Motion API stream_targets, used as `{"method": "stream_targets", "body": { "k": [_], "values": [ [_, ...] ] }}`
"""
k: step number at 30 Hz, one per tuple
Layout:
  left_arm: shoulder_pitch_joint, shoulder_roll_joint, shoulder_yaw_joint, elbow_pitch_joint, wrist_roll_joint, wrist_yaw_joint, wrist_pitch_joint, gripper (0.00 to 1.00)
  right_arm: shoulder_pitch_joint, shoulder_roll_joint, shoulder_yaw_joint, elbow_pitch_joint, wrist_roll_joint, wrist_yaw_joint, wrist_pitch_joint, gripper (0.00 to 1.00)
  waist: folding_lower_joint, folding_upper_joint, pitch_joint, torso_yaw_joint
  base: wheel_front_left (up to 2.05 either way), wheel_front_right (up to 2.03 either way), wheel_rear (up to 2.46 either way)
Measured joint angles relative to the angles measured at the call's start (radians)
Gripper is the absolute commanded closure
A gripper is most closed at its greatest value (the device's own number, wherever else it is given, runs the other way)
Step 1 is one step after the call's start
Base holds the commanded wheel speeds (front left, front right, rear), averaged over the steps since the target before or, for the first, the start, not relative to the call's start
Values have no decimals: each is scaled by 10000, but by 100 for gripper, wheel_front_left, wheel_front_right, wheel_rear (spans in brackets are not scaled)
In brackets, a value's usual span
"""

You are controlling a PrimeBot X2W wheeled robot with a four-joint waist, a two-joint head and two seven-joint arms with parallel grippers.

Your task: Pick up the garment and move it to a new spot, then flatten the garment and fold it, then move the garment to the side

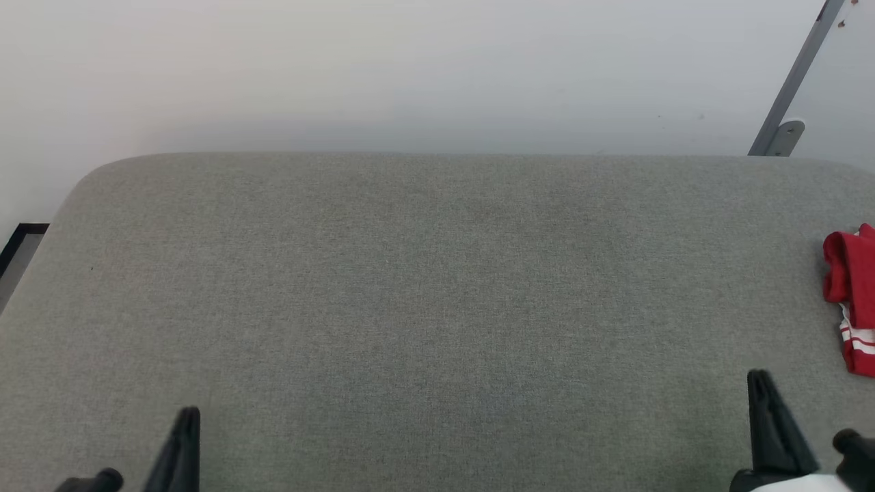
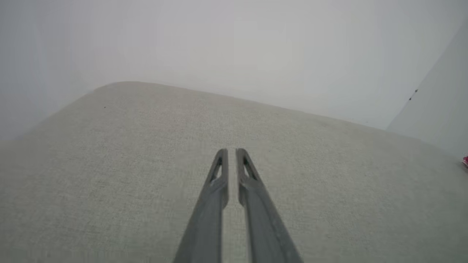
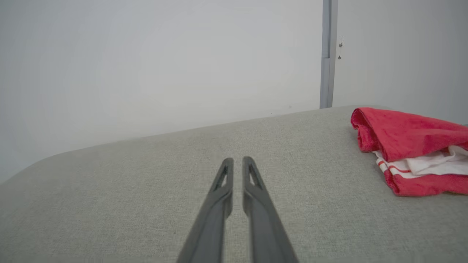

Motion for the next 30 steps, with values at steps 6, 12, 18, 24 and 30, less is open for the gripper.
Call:
{"method": "stream_targets", "body": {
  "k": [6,12,18,24,30],
  "values": [
    [-13,-247,-44,272,-535,0,196,100,36,104,8,282,631,0,221,100,0,0,4,-14,0,0,0],
    [-121,-322,23,353,-1354,0,395,100,-86,134,4,328,1457,0,443,100,0,0,8,-31,0,0,0],
    [-372,-462,98,441,-2236,0,673,100,-283,161,-6,380,2429,-2,736,100,0,0,12,-51,0,0,0],
    [-593,-570,180,545,-3009,0,897,100,-469,201,-13,437,3306,-2,995,100,0,0,17,-70,0,0,0],
    [-790,-660,251,610,-3781,0,1122,100,-625,232,-27,523,4142,-2,1223,100,0,0,22,-90,0,0,0]
  ]
}}
